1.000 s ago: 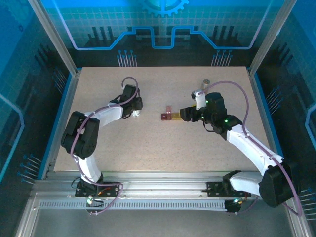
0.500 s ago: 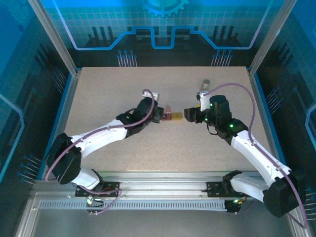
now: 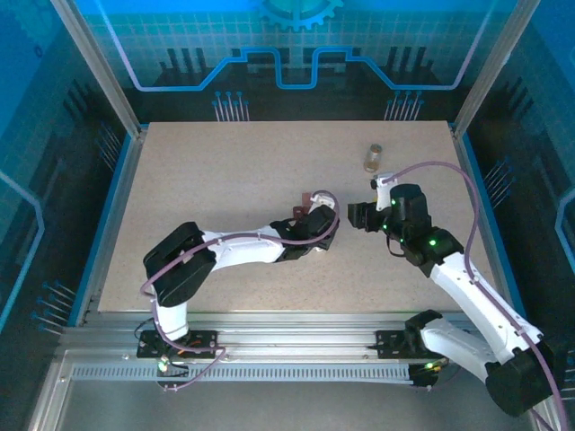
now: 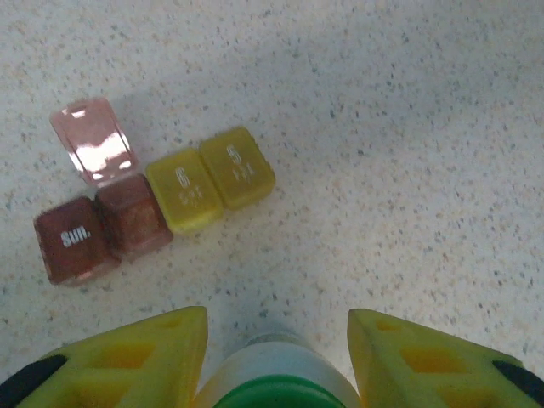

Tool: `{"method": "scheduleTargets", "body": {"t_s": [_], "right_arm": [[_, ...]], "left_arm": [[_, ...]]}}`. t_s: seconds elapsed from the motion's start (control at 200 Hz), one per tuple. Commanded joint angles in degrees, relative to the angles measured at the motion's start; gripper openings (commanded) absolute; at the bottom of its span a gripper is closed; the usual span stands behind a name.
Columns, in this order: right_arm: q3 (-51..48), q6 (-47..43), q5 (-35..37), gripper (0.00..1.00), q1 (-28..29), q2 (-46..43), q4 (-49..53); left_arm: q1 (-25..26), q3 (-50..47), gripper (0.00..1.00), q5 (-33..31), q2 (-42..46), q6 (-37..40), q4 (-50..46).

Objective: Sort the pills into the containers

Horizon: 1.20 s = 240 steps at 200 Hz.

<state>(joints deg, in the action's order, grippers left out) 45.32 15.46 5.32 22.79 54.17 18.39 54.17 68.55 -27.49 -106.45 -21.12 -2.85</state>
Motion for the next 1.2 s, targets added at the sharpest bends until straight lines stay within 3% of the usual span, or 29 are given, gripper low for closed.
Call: {"method": "scheduleTargets", "body": {"t_s": [0.0,0.17,0.31,0.52,0.61,0.715,0.891,1.196], "right_arm": [[-0.85,-0.91,1.35,0.69,-0.94,-0.53,2.16],[0.97,-1.90,0.74,0.71,-0.97,0.66,4.11],[3.52,-2.08,-0.05,0.71,-0.91,2.50,6.75],[8.85,-2.63,-4.41,0.71,2.12,8.84,11.68],[12.35,-1.22,-2.13,0.71,5.60,13.25,15.95],[13.66,6.40,-0.70,0.73,9.24,16.60,16.85],[12.27,15.25,1.20,0.73,14.25,20.27,12.81],[18.62,12.16,1.19,0.75,15.64,33.85,16.63]], "left_arm": [[-0.11,2.16,0.64,-1.42,-0.65,-1.53,2.18],[-1.31,0.11,0.80,1.41,4.76,-0.06,1.93],[-6.23,-4.18,0.83,8.76,14.26,0.69,0.52],[-16.03,-19.38,0.84,21.50,29.20,11.35,8.26],[-18.95,-24.34,0.84,19.03,33.13,13.50,9.11],[-19.77,-29.75,0.84,13.45,36.04,16.40,12.16],[-19.94,-35.02,0.84,13.10,37.50,16.94,17.07],[-19.94,-38.51,0.84,14.06,40.65,15.13,20.23]]}}
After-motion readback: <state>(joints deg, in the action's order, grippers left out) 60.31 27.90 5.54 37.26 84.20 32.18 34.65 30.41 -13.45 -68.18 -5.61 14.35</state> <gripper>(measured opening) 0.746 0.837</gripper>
